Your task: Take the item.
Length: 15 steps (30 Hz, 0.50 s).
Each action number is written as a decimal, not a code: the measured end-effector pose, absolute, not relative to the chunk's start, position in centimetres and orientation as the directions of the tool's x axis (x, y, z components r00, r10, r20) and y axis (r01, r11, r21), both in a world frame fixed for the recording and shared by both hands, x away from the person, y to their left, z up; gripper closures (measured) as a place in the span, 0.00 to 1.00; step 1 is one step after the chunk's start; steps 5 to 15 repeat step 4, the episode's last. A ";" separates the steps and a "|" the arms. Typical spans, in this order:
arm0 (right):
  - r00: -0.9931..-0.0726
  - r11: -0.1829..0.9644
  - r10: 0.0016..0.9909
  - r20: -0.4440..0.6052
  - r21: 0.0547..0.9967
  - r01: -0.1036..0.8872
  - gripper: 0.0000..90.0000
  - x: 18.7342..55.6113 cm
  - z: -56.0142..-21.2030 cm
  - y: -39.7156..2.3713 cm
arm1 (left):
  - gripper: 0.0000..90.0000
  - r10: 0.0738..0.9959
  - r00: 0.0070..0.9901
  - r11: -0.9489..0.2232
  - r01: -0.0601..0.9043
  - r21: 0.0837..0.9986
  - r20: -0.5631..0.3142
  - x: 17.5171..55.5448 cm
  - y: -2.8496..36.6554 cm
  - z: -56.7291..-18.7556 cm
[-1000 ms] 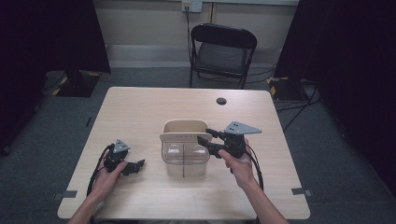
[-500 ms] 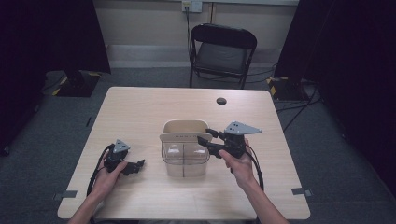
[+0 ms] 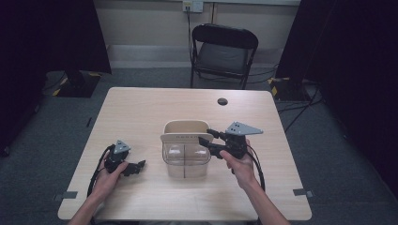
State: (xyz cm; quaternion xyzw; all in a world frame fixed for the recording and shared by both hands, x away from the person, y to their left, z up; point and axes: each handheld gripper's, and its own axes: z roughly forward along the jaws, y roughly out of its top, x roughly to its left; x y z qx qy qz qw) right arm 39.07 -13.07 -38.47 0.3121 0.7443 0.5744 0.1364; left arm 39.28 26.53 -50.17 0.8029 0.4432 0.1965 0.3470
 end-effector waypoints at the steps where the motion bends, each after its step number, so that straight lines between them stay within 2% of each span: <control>1: -0.768 0.146 0.622 0.154 0.941 0.307 0.56 39.1 -38.5 -13.1 | 0.13 0.847 0.532 -0.371 0.575 0.729 0.011 39.3 26.6 -50.1; 15: -0.768 0.146 0.622 0.154 0.941 0.307 0.56 39.1 -38.5 -13.1 | 0.13 0.846 0.532 -0.370 0.575 0.730 0.010 39.3 26.6 -50.2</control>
